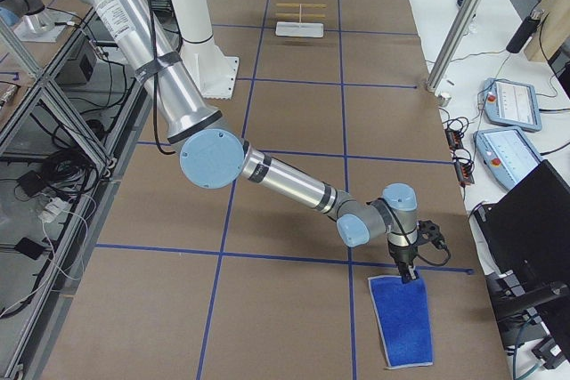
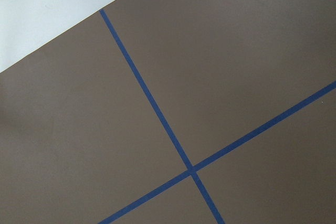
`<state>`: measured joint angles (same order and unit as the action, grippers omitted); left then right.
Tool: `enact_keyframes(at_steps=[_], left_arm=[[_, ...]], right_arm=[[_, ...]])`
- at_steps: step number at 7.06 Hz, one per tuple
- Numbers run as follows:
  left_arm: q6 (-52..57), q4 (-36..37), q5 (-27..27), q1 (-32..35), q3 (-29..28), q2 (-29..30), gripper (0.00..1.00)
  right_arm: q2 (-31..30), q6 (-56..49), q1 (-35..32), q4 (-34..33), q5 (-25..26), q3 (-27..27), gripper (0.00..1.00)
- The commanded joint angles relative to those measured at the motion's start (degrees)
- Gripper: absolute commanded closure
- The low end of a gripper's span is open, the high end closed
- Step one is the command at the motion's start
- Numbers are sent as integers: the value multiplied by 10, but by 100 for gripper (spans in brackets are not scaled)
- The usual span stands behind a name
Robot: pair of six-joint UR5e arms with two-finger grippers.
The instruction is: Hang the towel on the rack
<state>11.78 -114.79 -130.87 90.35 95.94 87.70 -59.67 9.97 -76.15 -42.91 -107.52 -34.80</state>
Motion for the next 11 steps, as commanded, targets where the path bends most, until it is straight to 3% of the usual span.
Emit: enact_keyframes(at_steps=[1, 3, 7, 9, 11], left_arm=[[0, 0, 0, 0, 0, -1, 1], [-1, 0, 0, 0, 0, -1, 1], [-2, 1, -1, 0, 1, 1, 1], [-68, 1, -3, -1, 12, 10, 1], [-138, -3, -73, -1, 13, 44, 1]], right_arm=[[-18, -7, -40, -16, -71, -60, 100], [-53, -17, -67, -20, -122, -143, 100], [-101, -114, -61, -26, -157, -309, 100], [-119, -115, -53, -25, -208, -408, 100], [-114, -114, -1, -25, -216, -494, 100]])
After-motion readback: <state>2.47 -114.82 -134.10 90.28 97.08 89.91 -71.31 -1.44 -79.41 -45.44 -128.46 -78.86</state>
